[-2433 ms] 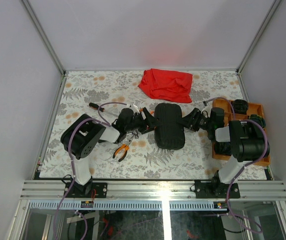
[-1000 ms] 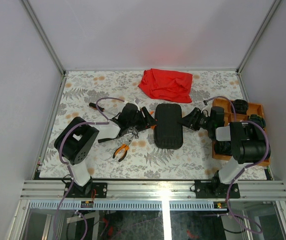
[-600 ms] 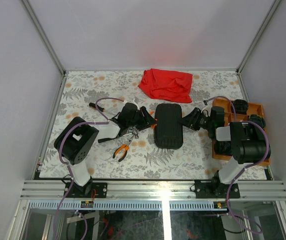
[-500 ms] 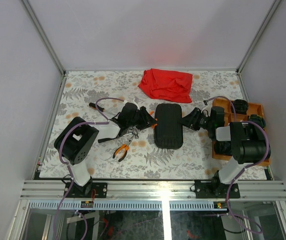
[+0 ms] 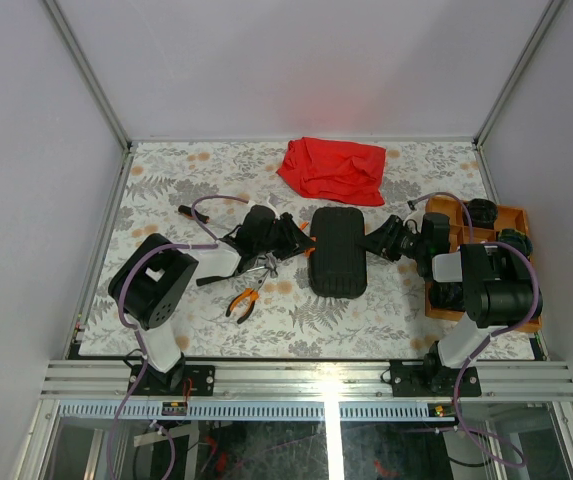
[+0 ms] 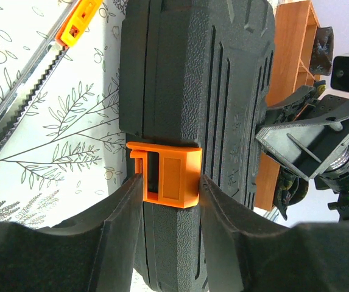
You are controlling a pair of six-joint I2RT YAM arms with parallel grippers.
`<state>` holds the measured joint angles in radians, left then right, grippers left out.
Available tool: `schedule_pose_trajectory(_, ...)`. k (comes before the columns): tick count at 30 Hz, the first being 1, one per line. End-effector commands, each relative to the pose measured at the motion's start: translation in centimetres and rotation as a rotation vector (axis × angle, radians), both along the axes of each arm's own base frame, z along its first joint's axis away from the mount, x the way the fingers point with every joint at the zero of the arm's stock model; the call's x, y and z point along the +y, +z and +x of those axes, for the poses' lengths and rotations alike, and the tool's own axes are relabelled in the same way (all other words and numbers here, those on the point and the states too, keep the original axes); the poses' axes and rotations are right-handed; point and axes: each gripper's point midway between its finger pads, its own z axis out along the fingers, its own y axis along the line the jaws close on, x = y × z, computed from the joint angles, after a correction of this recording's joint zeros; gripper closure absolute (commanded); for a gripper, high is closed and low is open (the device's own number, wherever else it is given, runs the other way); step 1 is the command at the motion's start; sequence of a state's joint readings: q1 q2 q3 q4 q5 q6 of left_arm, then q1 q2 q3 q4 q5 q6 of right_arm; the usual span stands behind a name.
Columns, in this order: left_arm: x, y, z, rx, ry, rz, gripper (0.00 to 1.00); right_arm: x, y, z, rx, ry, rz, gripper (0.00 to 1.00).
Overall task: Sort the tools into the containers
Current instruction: Open the storage box at the center of the board.
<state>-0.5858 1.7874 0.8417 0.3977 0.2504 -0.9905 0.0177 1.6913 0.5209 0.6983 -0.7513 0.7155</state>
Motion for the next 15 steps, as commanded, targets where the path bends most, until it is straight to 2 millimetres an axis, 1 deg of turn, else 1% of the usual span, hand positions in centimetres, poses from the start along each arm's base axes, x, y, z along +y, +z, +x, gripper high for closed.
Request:
schedule_pose_trajectory(1,1.7,-1.6,-0.1,0.032,0.041,0.046,0.62,-1.1,-4.3,-2.2,0.147,-0.032,-0.095,0.62)
schedule_pose_trajectory(8,2.7,-1.9,0.3,0.042,0.057,0.043,0.61,-1.1,-4.3,-2.2,0.15,-0.035,-0.095,0.62)
schedule_pose_trajectory(15,3.1,-2.3,0.3,0.052,0.062,0.048,0.56,-1.1,-4.2,-2.2,0.149,-0.034,-0.094,0.62)
